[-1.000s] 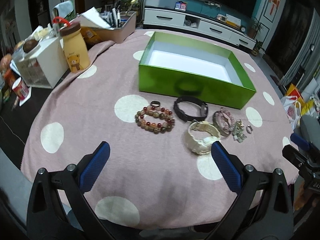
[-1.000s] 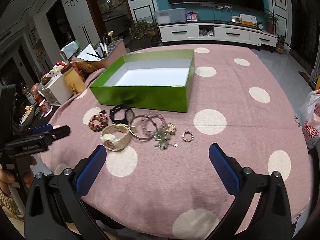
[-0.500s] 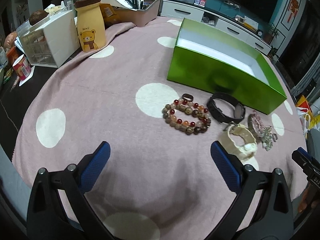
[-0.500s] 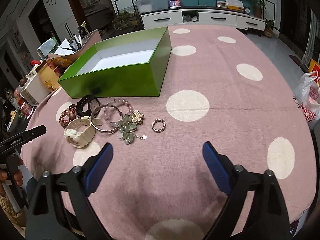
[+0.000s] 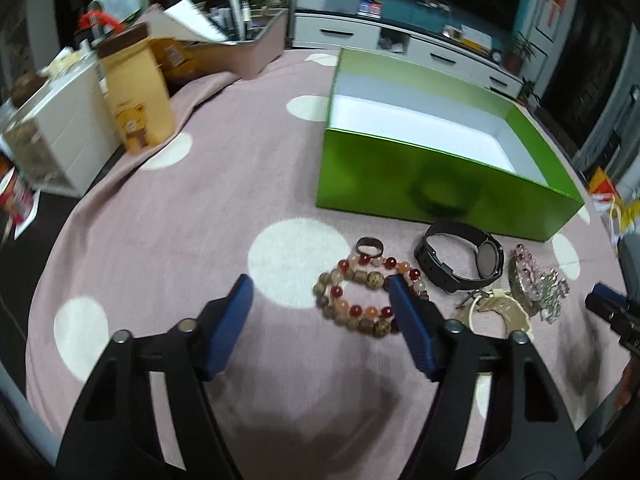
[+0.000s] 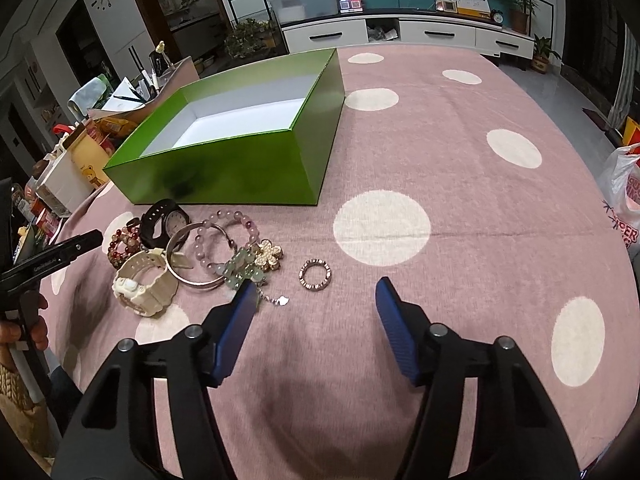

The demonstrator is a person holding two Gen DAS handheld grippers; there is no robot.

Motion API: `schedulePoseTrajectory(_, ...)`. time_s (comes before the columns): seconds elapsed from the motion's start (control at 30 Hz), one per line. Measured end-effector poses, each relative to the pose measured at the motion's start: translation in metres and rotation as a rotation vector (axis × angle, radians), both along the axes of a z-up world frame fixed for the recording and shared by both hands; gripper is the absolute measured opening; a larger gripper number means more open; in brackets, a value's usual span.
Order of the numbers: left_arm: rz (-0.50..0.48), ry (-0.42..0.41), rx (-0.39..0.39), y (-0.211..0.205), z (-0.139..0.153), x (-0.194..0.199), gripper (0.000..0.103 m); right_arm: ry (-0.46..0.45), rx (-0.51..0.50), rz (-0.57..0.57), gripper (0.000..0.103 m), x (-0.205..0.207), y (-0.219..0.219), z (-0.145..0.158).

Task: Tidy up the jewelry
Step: 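Move left tool to the red-brown bead bracelet while right tool approaches the silver ring, then close left tool on the bead bracelet while right tool closes on the silver ring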

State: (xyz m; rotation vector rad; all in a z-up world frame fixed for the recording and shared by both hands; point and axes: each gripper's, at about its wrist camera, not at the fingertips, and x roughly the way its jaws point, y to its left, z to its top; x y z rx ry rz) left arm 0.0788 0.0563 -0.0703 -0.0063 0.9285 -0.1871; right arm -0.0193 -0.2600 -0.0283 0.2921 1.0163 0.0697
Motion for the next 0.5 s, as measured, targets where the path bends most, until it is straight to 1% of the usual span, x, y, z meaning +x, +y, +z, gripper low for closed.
schedulePoseTrajectory(0.07,-0.024,0.005,0.010,-0.003,-0.004,0.006,0.056,0.008,0.000,0.001,0.057,0.003,0.000,-0.003)
schedulePoseTrajectory(0.23,-0.066,0.006,0.020,-0.008,-0.009,0.011,0.046,0.020,-0.011,0.015,0.051,0.009,0.003,-0.008)
schedulePoseTrajectory(0.3,-0.080,0.002,0.023,-0.009,-0.010,0.011,0.044,0.025,-0.022,0.017,0.046,0.012,0.003,-0.010)
schedulePoseTrajectory(0.5,-0.123,-0.013,0.030,-0.014,-0.011,0.012,0.037,0.039,-0.055,0.036,0.040,0.020,0.010,-0.019)
